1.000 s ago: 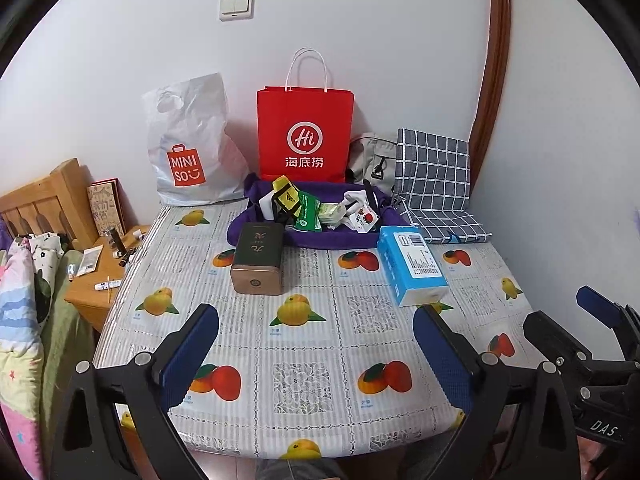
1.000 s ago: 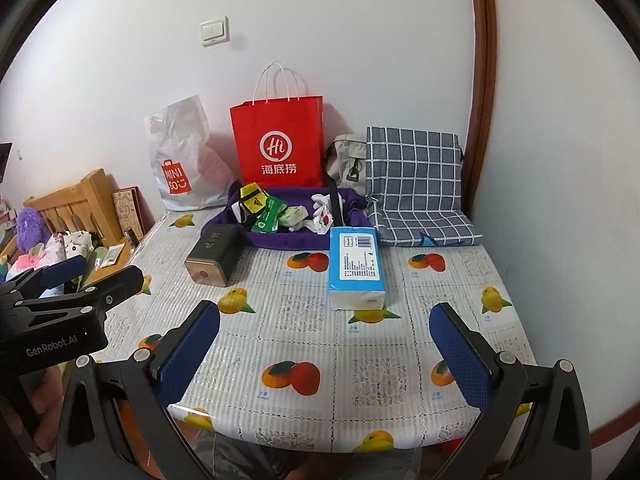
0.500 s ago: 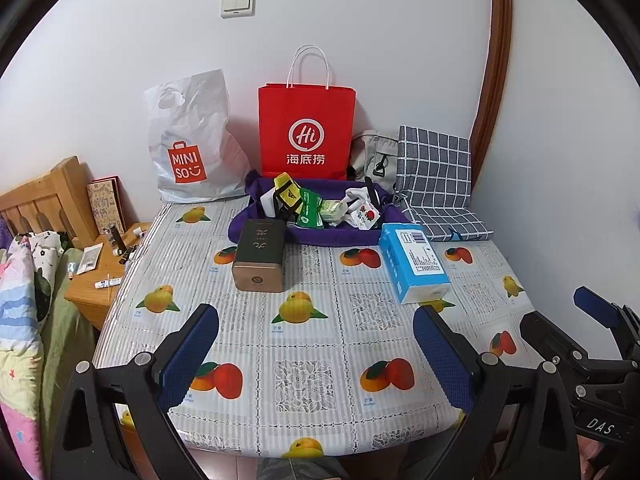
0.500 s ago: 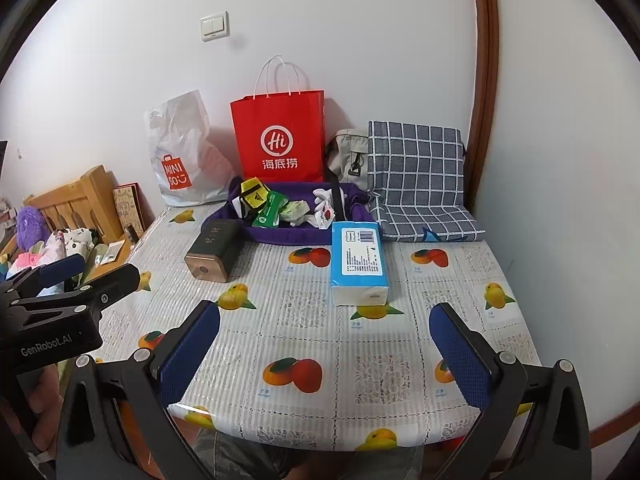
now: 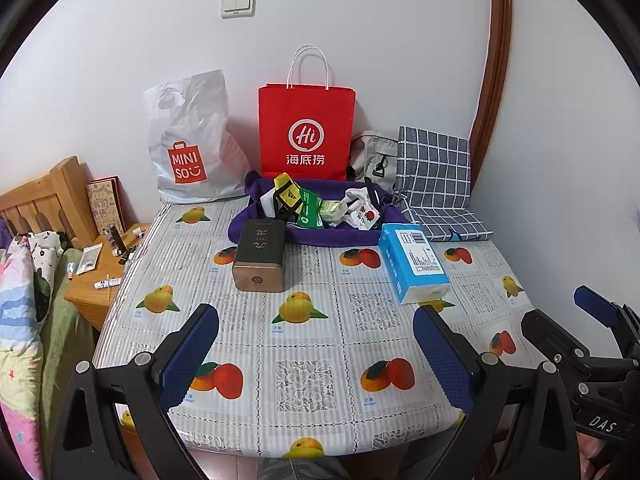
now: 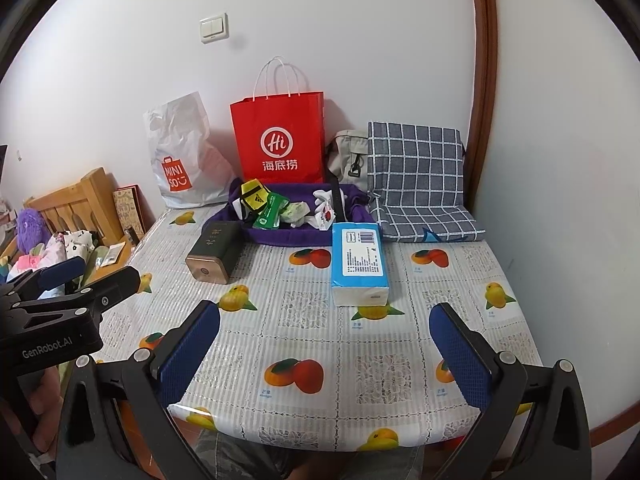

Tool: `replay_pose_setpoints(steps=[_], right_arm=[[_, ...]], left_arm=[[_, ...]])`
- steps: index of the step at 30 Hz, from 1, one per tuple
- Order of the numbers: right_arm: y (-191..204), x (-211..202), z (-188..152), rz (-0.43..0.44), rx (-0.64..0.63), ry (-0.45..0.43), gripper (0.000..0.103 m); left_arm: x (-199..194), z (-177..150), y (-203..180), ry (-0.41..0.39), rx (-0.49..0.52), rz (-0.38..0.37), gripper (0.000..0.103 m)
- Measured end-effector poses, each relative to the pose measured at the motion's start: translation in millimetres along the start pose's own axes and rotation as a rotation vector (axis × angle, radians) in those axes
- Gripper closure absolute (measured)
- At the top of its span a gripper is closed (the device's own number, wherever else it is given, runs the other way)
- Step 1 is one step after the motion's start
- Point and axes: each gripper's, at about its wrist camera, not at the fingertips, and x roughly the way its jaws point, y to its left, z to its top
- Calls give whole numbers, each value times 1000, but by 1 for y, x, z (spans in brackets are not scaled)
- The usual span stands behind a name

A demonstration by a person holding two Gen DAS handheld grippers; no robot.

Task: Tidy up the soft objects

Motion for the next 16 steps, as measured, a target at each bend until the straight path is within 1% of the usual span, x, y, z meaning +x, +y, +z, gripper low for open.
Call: replay_pose_setpoints(steps=[12,16], right_arm=[[1,-2,-1,0,2,-8,0],[4,-2,-2,3,-4,-11,0]], left_arm=[[0,0,1,-1,-2,-1,5],[-1,2,0,-17,-4,-22,5]])
